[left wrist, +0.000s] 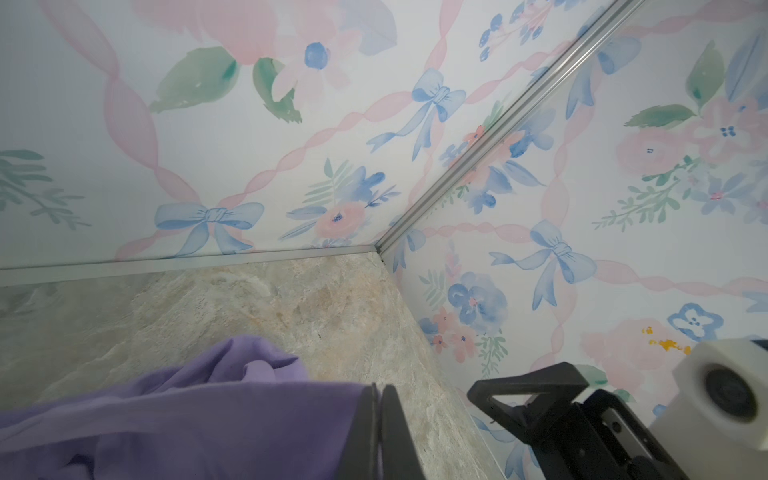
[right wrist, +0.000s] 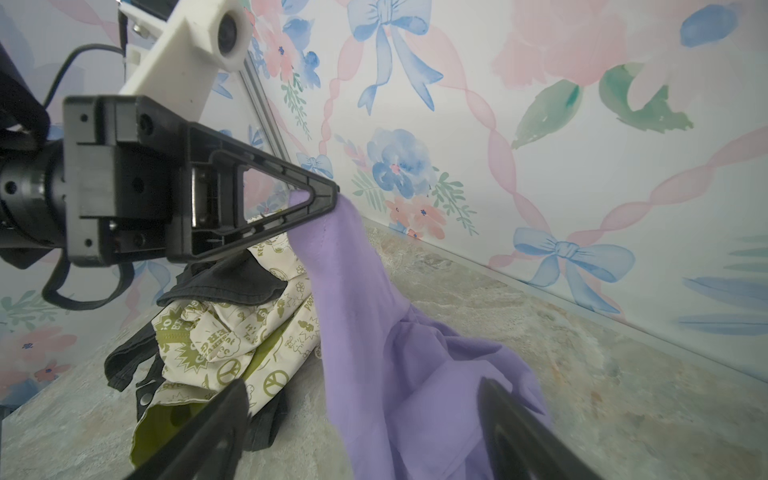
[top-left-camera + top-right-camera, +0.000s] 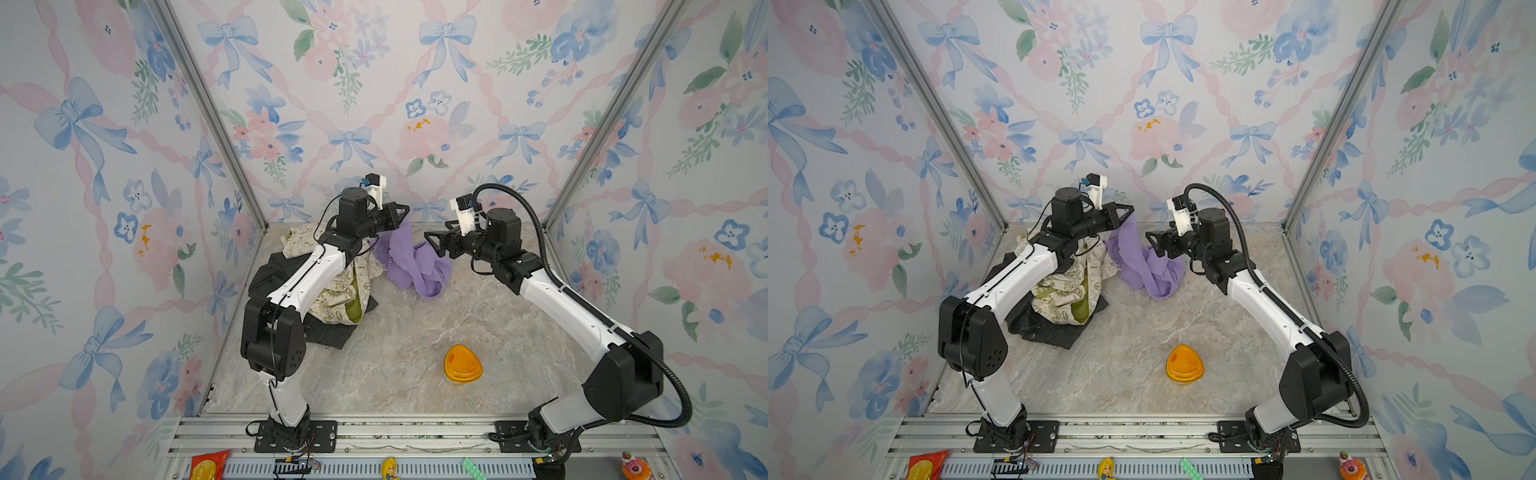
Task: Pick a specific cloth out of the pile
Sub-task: 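Hold the lavender cloth up with the left gripper while the right gripper grasps it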
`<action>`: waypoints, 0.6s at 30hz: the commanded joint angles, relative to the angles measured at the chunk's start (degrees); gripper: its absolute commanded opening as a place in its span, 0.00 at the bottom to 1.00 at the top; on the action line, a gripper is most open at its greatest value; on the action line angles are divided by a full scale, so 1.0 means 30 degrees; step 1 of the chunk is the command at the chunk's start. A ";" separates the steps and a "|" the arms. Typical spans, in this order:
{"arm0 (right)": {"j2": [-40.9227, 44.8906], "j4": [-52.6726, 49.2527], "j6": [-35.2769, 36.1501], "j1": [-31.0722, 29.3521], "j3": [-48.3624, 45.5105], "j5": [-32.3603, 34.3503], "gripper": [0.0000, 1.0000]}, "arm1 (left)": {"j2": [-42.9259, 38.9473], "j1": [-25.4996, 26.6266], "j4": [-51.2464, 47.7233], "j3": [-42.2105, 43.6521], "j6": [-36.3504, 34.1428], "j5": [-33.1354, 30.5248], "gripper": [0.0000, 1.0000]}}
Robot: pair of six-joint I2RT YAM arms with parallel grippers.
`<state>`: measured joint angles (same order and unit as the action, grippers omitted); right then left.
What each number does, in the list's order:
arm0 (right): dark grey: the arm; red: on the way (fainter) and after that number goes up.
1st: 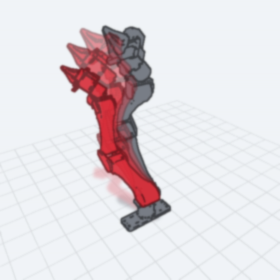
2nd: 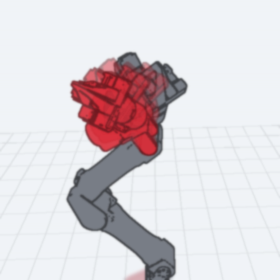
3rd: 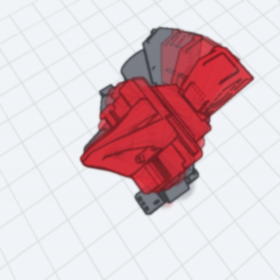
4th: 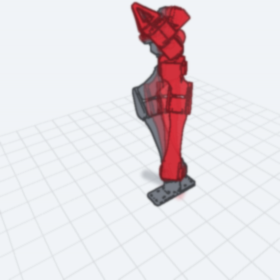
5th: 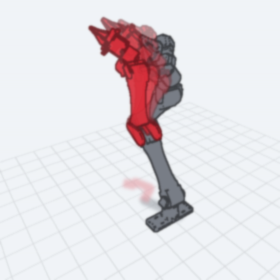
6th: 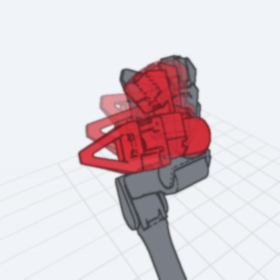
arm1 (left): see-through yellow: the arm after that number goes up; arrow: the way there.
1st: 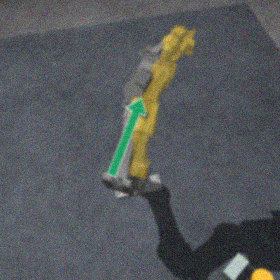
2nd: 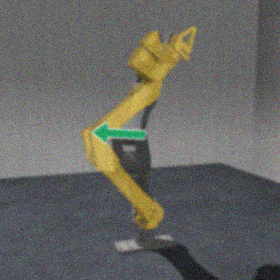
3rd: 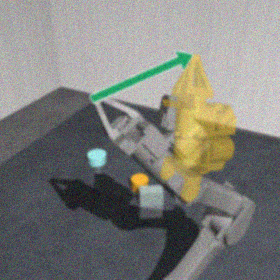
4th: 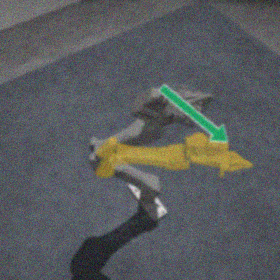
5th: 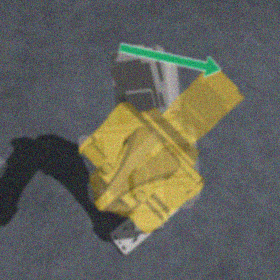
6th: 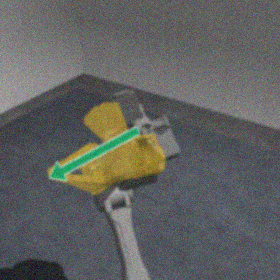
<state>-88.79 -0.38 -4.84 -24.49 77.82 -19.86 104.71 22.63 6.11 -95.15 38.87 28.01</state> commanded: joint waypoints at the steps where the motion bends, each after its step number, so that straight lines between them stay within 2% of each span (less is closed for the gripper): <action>1: -0.0466 0.0433 0.0122 -0.0076 0.1071 -0.1078 0.88 | 0.0643 0.0609 0.1596 -0.1454 0.0586 0.1431 0.00; 10: -0.1474 0.1390 -0.0571 0.0332 0.1802 -0.0050 0.87 | 0.1906 0.1645 0.1604 -0.3839 0.1234 0.2307 0.00; 15: -0.1911 0.1761 -0.0521 0.0597 0.2278 0.0227 0.77 | 0.2268 0.1990 0.1597 -0.4492 0.1370 0.2587 0.00; 18: -0.2463 0.2064 -0.0804 0.0851 0.2442 0.0262 0.60 | 0.2276 0.2120 0.1611 -0.4546 0.1428 0.2495 0.00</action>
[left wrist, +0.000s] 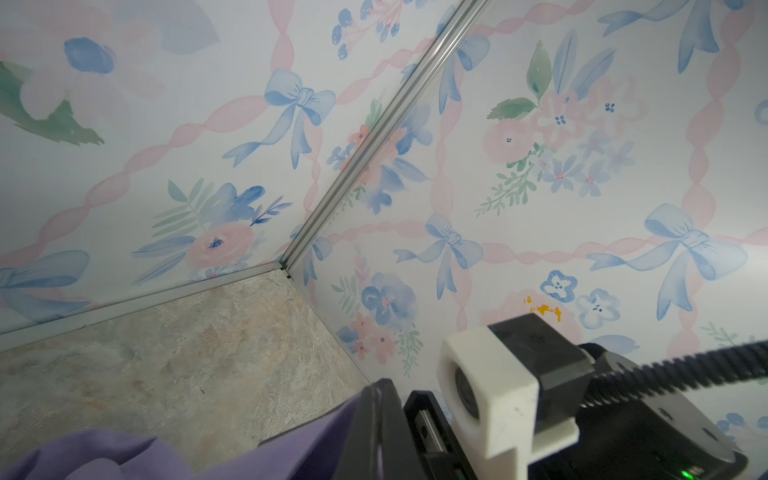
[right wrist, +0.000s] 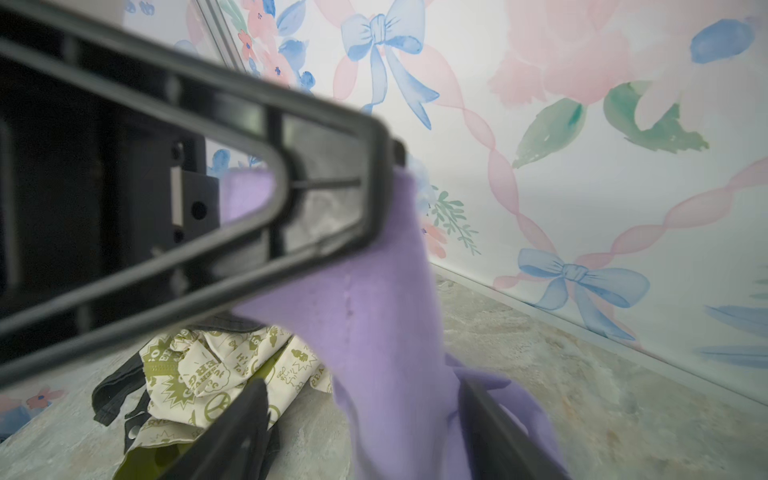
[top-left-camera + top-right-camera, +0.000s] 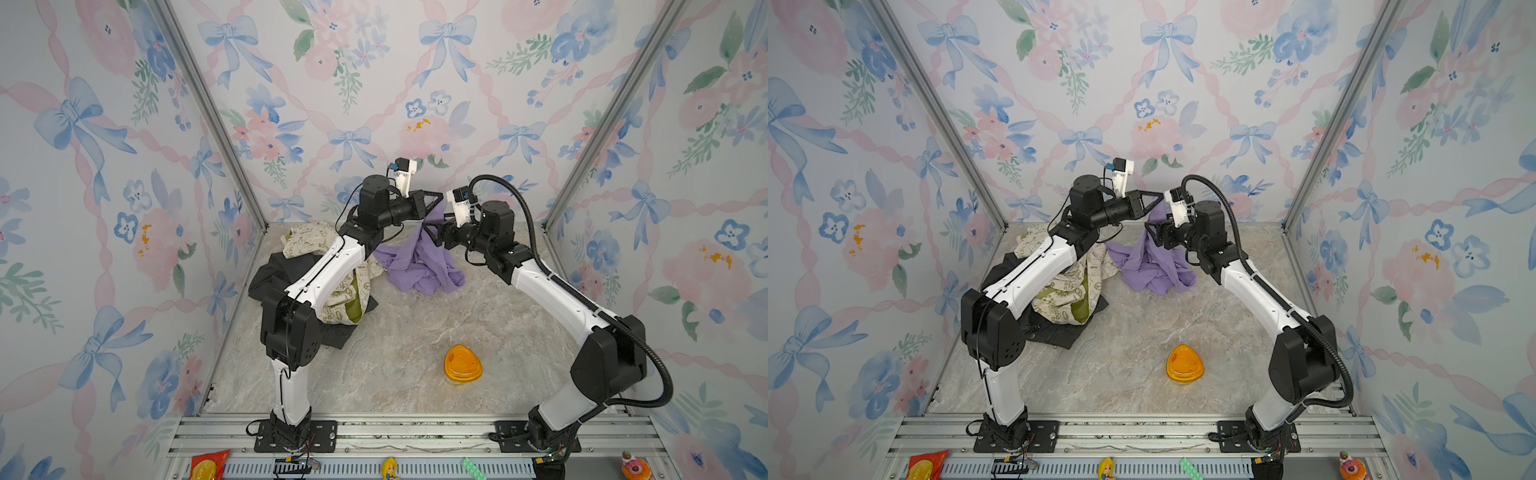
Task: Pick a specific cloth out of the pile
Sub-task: 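Hold the lavender cloth up with the left gripper while the right gripper grasps it, then pull the lavender cloth away from the pile with the right gripper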
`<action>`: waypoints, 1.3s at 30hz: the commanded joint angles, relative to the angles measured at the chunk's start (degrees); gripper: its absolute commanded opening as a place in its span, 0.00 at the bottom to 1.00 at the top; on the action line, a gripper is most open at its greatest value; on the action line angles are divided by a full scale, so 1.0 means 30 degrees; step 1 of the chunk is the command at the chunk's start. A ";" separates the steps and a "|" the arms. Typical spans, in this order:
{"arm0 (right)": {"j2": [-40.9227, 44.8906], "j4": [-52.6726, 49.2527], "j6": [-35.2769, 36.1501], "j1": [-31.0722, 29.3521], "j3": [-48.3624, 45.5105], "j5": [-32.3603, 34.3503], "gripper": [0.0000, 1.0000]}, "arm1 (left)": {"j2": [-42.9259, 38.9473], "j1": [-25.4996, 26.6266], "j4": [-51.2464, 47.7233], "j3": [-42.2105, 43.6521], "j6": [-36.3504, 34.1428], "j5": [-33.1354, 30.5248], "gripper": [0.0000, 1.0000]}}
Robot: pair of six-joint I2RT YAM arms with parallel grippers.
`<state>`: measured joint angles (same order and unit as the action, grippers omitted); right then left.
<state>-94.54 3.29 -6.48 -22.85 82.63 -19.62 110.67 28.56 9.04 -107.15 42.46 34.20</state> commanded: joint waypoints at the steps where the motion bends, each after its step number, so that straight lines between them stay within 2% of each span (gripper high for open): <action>1: -0.0578 0.0944 -0.0492 0.0441 0.0842 0.0189 0.53 | 0.0298 0.0177 0.0622 -0.0523 0.0276 0.0351 0.00; 3: -0.0597 0.1118 -0.0766 0.0621 0.0760 0.0209 0.43 | 0.0251 0.0208 0.0620 -0.0515 0.0346 0.0119 0.00; 8: -0.0308 0.1270 -0.0748 0.1156 0.0594 0.0354 0.04 | 0.0090 0.0237 0.0591 -0.0407 0.0304 -0.0662 0.00; 9: -0.0233 0.1193 -0.0791 0.1308 0.0631 0.0414 0.00 | 0.0100 0.0237 0.0593 -0.0405 0.0283 -0.0765 0.02; 12: -0.0202 0.0799 -0.1003 0.1904 0.0862 0.0681 0.00 | -0.0027 0.0239 0.0562 -0.0281 0.0047 -0.1214 0.18; 15: 0.0534 0.0213 -0.0947 0.2650 0.1242 0.0965 0.00 | -0.0381 0.0208 0.0317 0.0073 -0.0542 -0.2004 0.42; 19: 0.1243 -0.0672 -0.0544 0.3851 0.1659 0.2009 0.00 | -0.0972 0.0106 -0.0796 0.0417 -0.1813 -0.3381 0.66; 23: 0.1846 -0.1183 -0.0477 0.5176 0.2128 0.3006 0.00 | -0.1814 -0.0099 -0.1041 0.1434 -0.2380 -0.4483 0.82; 28: 0.1828 -0.1652 -0.0748 0.6605 0.3656 0.3740 0.00 | -0.2701 -0.0276 -0.1045 0.2583 -0.2886 -0.5167 0.98; 39: -0.0856 -0.2913 -0.0857 0.7613 1.0869 0.3834 0.00 | -0.4321 -0.0466 -0.1045 0.4202 -0.3551 -0.6414 0.98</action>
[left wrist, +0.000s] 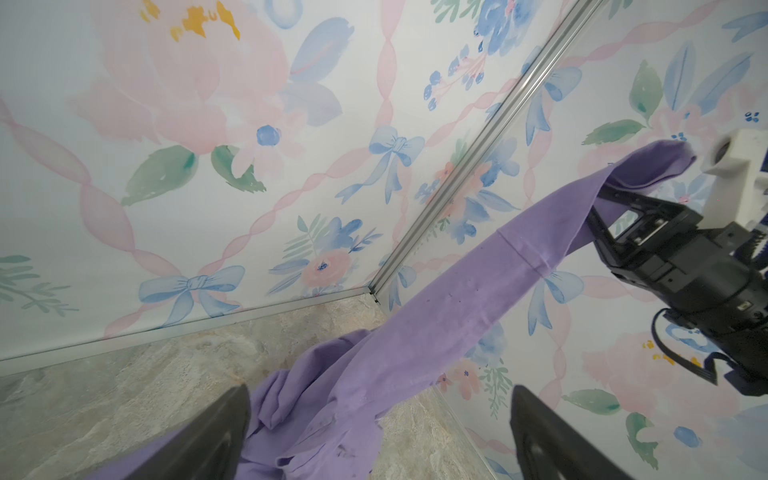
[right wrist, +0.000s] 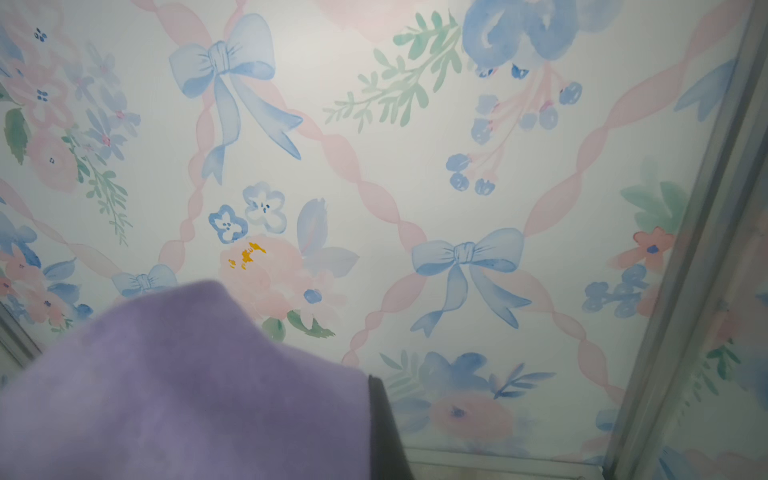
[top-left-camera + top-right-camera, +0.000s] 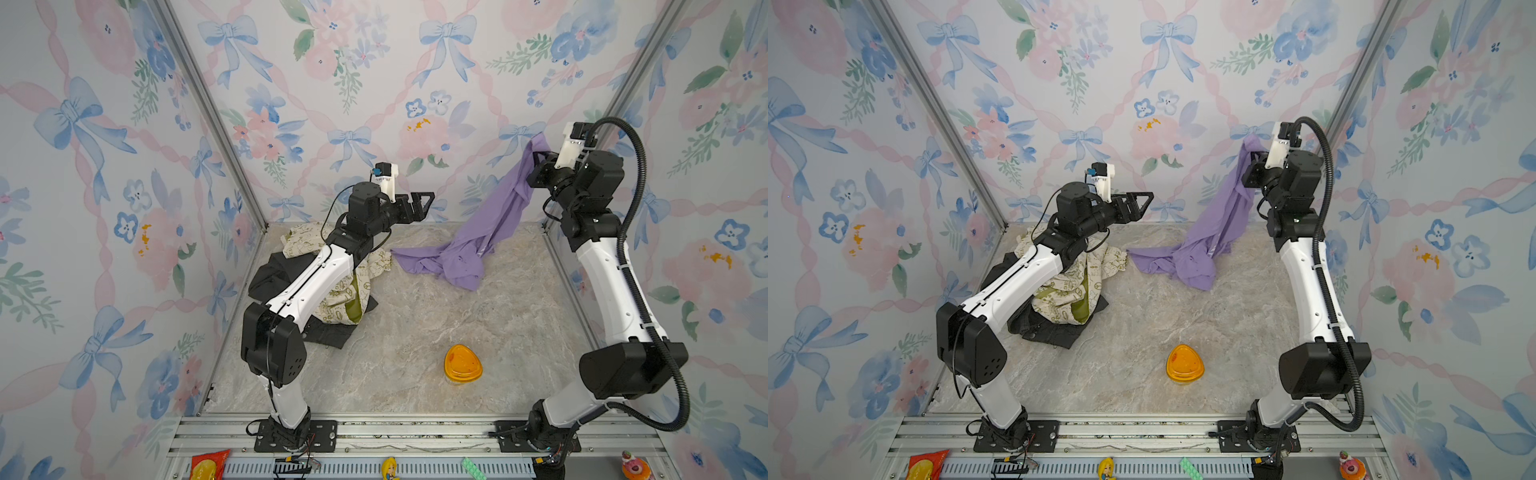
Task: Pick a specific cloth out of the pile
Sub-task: 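Pull the lavender cloth away from the pile with the right gripper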
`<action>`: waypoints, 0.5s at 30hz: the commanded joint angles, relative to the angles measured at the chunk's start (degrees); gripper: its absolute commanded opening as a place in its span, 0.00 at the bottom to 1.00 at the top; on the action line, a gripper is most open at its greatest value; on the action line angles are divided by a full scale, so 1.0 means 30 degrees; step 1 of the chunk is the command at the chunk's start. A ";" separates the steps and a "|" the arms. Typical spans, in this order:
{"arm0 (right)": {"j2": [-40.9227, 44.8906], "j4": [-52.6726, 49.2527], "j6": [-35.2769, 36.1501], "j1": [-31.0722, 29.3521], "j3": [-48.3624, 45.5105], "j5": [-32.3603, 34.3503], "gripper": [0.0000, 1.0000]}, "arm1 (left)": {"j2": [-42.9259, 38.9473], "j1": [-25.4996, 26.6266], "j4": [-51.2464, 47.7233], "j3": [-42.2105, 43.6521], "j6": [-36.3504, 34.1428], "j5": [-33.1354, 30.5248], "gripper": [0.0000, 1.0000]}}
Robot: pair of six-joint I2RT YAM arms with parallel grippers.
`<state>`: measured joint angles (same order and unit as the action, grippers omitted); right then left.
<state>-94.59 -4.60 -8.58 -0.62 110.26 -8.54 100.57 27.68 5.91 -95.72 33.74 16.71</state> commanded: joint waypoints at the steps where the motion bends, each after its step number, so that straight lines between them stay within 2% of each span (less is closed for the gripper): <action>1: -0.1159 -0.0516 -0.0132 0.0241 0.2540 0.0122 0.00 | -0.1175 -0.0226 -0.0006 0.0582 -0.0698 -0.0690 0.98; 5: -0.2309 -0.1508 -0.0631 0.0266 0.5224 -0.0073 0.00 | -0.1851 -0.0423 0.0008 0.1301 -0.0818 -0.0911 0.98; 9: -0.2701 -0.1393 -0.1827 0.0231 0.5484 -0.1203 0.00 | -0.2301 -0.0495 0.0018 0.1707 -0.0841 -0.0996 0.98; 15: -0.3129 -0.2728 -0.2371 0.0084 0.5332 -0.2196 0.00 | -0.2857 -0.0526 0.0003 0.2498 -0.0817 -0.1246 0.98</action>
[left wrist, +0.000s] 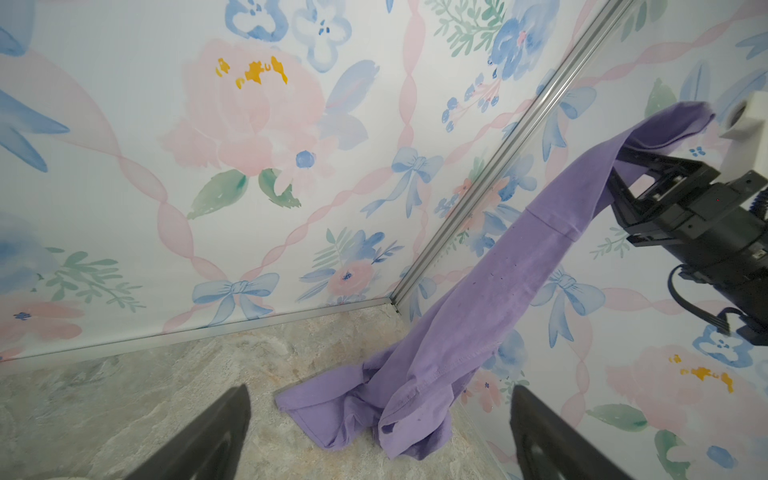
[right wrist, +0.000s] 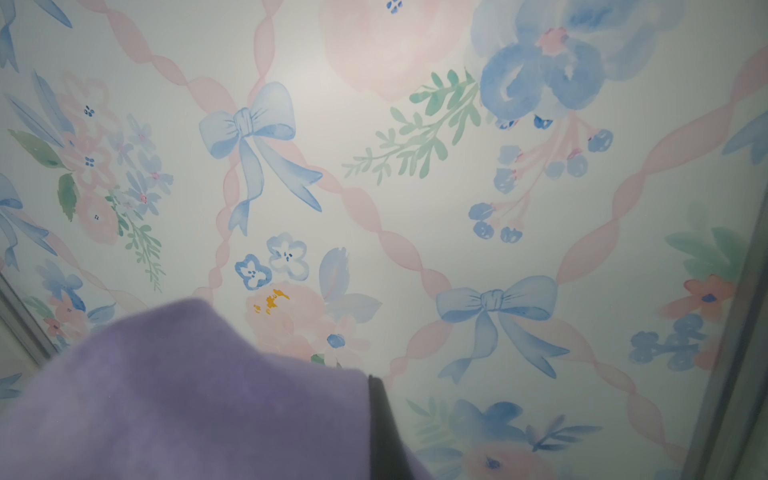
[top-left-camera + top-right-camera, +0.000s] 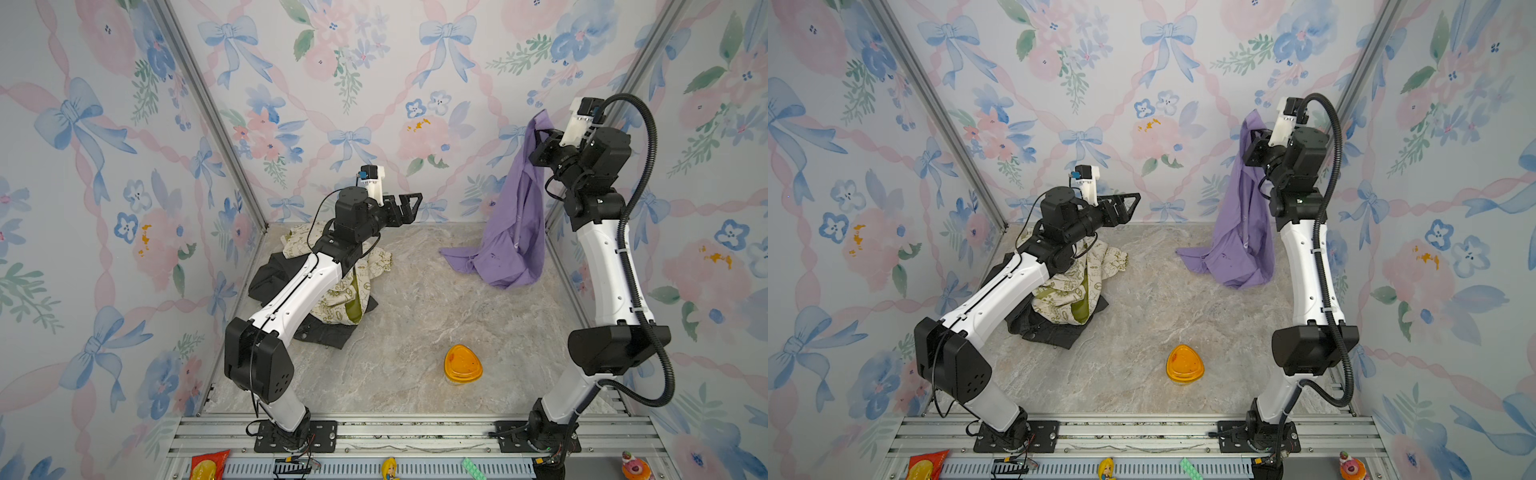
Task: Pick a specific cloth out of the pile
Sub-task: 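Pull the lavender cloth away from the pile with the right gripper, then lower the lavender cloth onto the table and open the right gripper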
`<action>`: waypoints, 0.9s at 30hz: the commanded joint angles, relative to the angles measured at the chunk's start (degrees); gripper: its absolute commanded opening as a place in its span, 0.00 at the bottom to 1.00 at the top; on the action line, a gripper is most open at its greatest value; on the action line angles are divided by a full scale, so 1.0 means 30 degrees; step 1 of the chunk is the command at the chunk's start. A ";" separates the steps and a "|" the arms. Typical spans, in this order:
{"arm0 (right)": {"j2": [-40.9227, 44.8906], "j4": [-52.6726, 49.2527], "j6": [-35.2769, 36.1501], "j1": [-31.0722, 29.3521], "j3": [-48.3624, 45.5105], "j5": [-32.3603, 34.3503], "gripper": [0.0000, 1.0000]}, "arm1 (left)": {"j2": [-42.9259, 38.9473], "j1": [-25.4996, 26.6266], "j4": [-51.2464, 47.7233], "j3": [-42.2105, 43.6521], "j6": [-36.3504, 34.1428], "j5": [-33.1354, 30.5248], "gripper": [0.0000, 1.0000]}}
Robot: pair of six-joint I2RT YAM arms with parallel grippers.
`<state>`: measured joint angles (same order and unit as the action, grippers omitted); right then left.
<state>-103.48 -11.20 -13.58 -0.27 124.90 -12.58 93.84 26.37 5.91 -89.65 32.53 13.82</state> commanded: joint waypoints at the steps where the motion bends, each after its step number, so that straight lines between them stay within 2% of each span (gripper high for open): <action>1: -0.0059 -0.0832 -0.0541 -0.0026 0.0162 -0.0735 0.00 | -0.0748 -0.0089 -0.0007 0.0646 -0.0427 -0.0350 0.98; 12: 0.2404 -0.3748 0.1626 0.0325 -0.7593 0.4030 0.01 | -0.2758 -0.0615 0.0013 0.3153 -0.0417 -0.1356 0.98; 15: 0.2390 -0.5211 0.1811 0.0637 -0.8641 0.5755 0.02 | -0.2972 -0.0783 -0.0008 0.3440 -0.0441 -0.1241 0.98; 19: 0.1656 -0.7195 0.1954 0.1300 -0.9410 0.6502 0.04 | -0.2980 -0.0907 -0.0007 0.3661 -0.0431 -0.1013 0.98; 25: 0.0286 -1.0228 0.1681 0.2245 -1.0141 0.7340 0.14 | -0.3170 -0.1048 0.0014 0.4151 -0.0429 -0.0973 0.98; 27: -0.0093 -1.1227 0.1444 0.2573 -1.0432 0.7288 0.23 | -0.3269 -0.1128 0.0008 0.4344 -0.0391 -0.0990 0.98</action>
<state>-101.23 -36.95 -8.69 6.48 95.53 7.33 85.80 23.68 5.91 -77.80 32.40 10.70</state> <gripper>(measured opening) 0.208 0.979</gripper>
